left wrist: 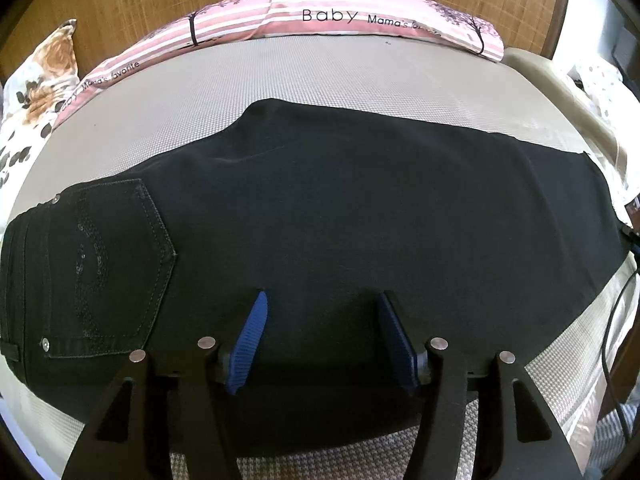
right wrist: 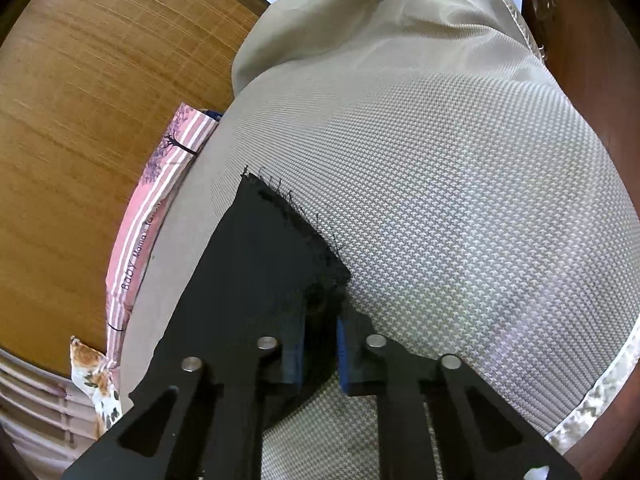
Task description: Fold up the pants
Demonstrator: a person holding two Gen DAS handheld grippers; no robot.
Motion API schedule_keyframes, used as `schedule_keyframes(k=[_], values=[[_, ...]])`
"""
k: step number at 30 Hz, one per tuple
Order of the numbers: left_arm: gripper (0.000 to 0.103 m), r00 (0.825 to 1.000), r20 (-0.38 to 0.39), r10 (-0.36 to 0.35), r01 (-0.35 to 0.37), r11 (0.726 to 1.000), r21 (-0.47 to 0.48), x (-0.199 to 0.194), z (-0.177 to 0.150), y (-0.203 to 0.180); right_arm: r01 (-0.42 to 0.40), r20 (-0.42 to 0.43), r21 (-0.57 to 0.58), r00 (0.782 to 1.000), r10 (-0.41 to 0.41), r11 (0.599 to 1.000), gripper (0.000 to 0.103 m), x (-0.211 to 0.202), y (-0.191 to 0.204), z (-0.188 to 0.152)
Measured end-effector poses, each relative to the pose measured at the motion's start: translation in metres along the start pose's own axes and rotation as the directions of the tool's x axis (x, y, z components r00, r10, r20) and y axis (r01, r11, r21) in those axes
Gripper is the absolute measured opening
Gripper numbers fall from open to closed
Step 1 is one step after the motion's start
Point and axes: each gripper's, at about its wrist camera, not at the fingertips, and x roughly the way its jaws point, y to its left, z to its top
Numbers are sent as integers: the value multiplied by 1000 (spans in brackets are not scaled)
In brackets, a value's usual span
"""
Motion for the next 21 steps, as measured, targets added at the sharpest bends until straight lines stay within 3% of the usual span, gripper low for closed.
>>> schedule_keyframes(k=[3, 10, 13, 18, 21], values=[[59, 1000, 1, -4, 4, 1000, -4, 0, 0, 1, -4, 2, 9, 1000, 4, 1000, 9, -3, 6, 0], [59, 999, 31, -20, 23, 996, -85, -10, 3, 21, -159, -35, -39, 987, 158, 986, 8, -8, 68, -5], [59, 999, 47, -22, 28, 993, -114, -16, 3, 30, -238, -92, -92, 969, 230, 967, 8, -3, 109, -16], [59, 996, 79, -27, 40, 986, -163, -28, 5, 46, -304, -217, -191, 940, 262, 933, 8, 19, 176, -51], [59, 995, 99, -28, 47, 980, -193, -36, 4, 58, -353, -301, -224, 912, 280, 909, 8, 37, 211, -80]])
